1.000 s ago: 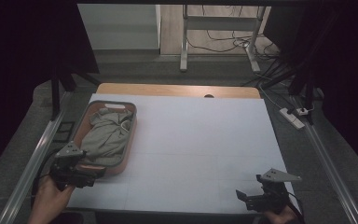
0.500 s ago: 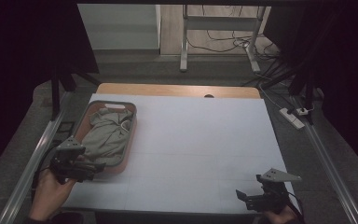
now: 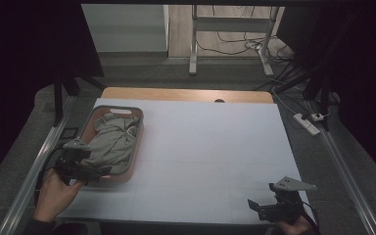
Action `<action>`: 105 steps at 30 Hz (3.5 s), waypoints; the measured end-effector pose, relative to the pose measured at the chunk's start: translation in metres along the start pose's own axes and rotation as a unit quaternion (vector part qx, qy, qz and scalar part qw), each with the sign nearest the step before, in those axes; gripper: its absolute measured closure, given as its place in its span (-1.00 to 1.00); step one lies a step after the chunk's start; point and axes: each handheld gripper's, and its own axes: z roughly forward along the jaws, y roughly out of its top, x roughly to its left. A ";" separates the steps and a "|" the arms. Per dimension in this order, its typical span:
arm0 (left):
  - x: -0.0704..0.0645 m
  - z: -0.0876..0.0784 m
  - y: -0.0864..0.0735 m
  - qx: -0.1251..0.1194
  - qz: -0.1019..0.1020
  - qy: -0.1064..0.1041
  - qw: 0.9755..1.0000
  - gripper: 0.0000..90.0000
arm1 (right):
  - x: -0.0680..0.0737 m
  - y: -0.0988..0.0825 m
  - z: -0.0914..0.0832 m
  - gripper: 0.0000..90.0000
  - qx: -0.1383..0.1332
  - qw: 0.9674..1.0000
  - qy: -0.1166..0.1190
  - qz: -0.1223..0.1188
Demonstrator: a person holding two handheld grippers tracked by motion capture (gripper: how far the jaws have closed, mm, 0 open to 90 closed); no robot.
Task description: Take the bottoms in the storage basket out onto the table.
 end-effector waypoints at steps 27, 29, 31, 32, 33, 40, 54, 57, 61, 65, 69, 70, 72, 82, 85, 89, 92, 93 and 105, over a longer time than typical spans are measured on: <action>0.023 0.019 0.027 0.051 -0.004 0.028 0.998 -1.00 | 0.001 0.000 0.000 -0.98 0.003 1.000 0.000 -0.003; 0.024 0.022 0.029 0.055 -0.004 0.027 0.998 -1.00 | 0.001 0.000 0.001 -0.98 0.004 1.000 0.000 -0.004; 0.027 0.025 0.030 0.061 -0.005 0.027 0.998 -1.00 | 0.001 0.000 0.001 -0.98 0.004 1.000 0.000 -0.003; 0.029 0.026 0.031 0.062 -0.005 0.026 0.998 -1.00 | 0.001 0.000 0.001 -0.98 0.004 1.000 0.000 -0.004; 0.029 0.026 0.031 0.062 -0.005 0.026 0.998 -1.00 | 0.001 0.000 0.001 -0.98 0.004 1.000 0.000 -0.004; 0.036 0.032 0.036 0.069 -0.006 0.024 0.997 -1.00 | 0.001 0.000 0.001 -0.98 0.005 1.000 0.001 -0.005; 0.041 0.051 0.056 0.081 0.009 0.029 0.996 -1.00 | 0.001 0.000 0.001 -0.98 0.005 1.000 0.001 -0.004; 0.041 0.055 0.061 0.084 0.007 0.026 0.996 -1.00 | 0.001 0.000 0.001 -0.98 0.004 1.000 0.002 -0.004; 0.043 0.060 0.064 0.087 0.007 0.027 0.996 -1.00 | 0.001 0.000 0.001 -0.98 0.004 1.000 0.002 -0.004; 0.045 0.065 0.067 0.092 0.008 0.031 0.995 -1.00 | 0.000 0.000 0.001 -0.98 0.005 1.000 0.003 -0.003; 0.050 0.070 0.070 0.095 0.006 0.034 0.995 -1.00 | 0.000 0.000 0.001 -0.98 0.005 1.000 0.003 -0.003; 0.052 0.072 0.072 0.096 0.001 0.034 0.995 -1.00 | 0.000 0.000 0.001 -0.98 0.005 1.000 0.003 -0.003; 0.053 0.073 0.073 0.096 -0.001 0.032 0.995 -1.00 | 0.000 0.000 0.001 -0.98 0.006 1.000 0.003 -0.003; 0.064 0.094 0.083 0.111 -0.012 0.024 0.993 -1.00 | 0.000 0.000 0.001 -0.98 0.005 1.000 0.003 -0.002; 0.066 0.100 0.084 0.115 -0.016 0.021 0.993 -1.00 | 0.000 0.000 0.001 -0.98 0.005 1.000 0.004 -0.003; 0.068 0.106 0.085 0.124 -0.019 0.023 0.992 -1.00 | 0.000 0.000 0.001 -0.98 0.005 1.000 0.004 -0.002; 0.073 0.112 0.085 0.133 -0.031 0.038 0.990 -1.00 | 0.000 0.000 0.001 -0.98 0.005 1.000 0.005 -0.003; 0.073 0.112 0.085 0.133 -0.031 0.038 0.990 -1.00 | 0.000 0.000 0.001 -0.98 0.005 1.000 0.005 -0.003; 0.062 0.133 0.082 0.200 -0.006 0.034 0.979 -1.00 | 0.000 0.000 0.001 -0.98 0.007 1.000 0.004 -0.005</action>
